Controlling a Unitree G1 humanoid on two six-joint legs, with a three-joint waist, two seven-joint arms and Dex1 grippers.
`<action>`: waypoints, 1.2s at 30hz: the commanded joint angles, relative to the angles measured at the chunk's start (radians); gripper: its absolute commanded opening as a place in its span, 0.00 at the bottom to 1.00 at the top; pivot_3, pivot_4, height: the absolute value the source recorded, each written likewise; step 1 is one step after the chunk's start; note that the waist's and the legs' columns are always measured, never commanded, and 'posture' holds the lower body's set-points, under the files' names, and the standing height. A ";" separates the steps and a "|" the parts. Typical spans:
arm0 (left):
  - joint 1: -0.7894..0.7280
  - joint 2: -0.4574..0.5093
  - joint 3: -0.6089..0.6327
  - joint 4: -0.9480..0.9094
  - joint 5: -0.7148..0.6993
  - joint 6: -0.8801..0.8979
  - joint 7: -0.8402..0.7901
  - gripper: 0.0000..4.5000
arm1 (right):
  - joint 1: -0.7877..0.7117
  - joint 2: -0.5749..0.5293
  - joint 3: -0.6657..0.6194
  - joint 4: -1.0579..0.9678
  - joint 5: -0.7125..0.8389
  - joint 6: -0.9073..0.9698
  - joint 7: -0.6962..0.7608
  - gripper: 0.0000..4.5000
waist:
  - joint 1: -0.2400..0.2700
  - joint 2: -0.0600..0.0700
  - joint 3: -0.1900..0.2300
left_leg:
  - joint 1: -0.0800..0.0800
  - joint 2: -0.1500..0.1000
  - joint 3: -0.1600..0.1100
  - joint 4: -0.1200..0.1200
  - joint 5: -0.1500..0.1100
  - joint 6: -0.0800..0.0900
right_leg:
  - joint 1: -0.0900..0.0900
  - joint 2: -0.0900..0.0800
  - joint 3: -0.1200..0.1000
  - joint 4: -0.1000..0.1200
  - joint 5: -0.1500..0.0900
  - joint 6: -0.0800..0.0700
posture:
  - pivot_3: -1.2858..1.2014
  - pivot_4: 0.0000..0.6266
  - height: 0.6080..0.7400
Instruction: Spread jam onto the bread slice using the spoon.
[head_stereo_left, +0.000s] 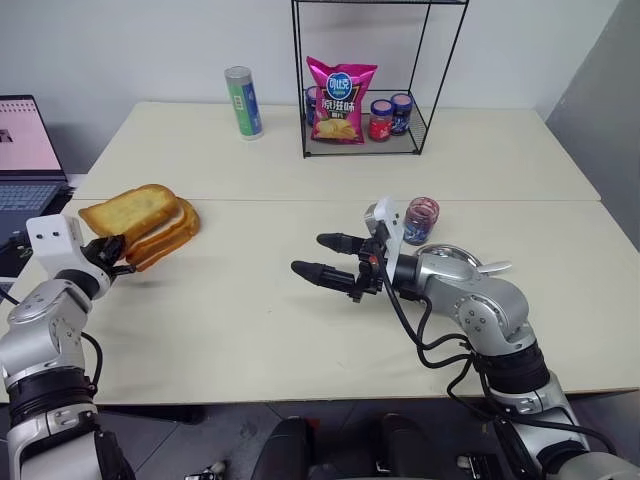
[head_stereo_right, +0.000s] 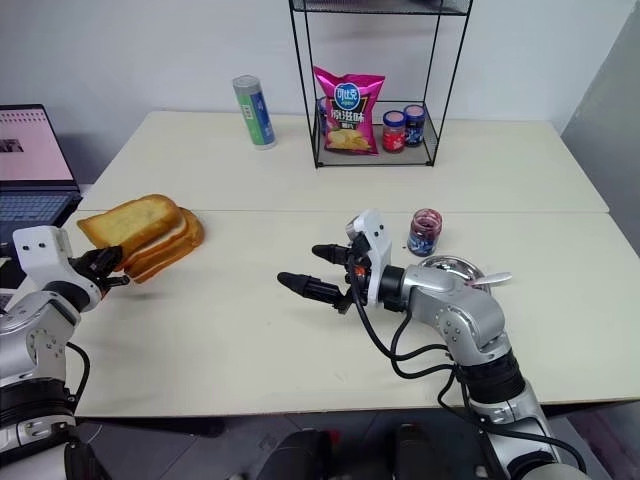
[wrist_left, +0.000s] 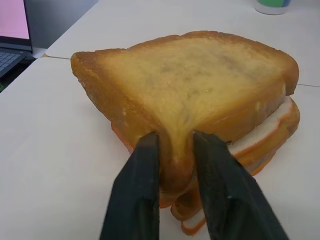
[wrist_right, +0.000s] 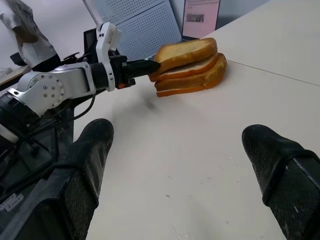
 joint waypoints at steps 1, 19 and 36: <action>-0.014 0.028 0.006 -0.016 0.002 -0.015 -0.002 0.01 | -0.001 -0.003 -0.023 -0.037 0.003 -0.014 0.009 1.00 | 0.001 0.000 0.000 | 0.000 0.000 0.000 0.000 0.000 0.000 | 0.000 0.000 0.000 0.000 0.000 0.000 | 0.52 0.24 1.00; -0.013 -0.029 -0.068 -0.801 -0.447 0.505 0.015 0.00 | -0.009 -0.060 -0.090 -0.037 0.016 -0.015 0.027 1.00 | -0.001 -0.002 -0.001 | -0.001 0.000 0.000 0.000 0.000 0.000 | 0.000 0.001 0.000 0.001 0.000 0.000 | 0.52 0.24 1.00; -0.038 0.015 -0.194 -0.774 -0.573 0.568 -0.030 0.00 | 0.103 -0.201 -0.206 -0.193 0.100 0.070 -0.014 1.00 | -0.005 -0.001 0.000 | 0.002 0.000 0.001 0.002 0.001 -0.001 | 0.003 0.004 0.002 0.002 -0.002 0.003 | 0.52 0.24 1.00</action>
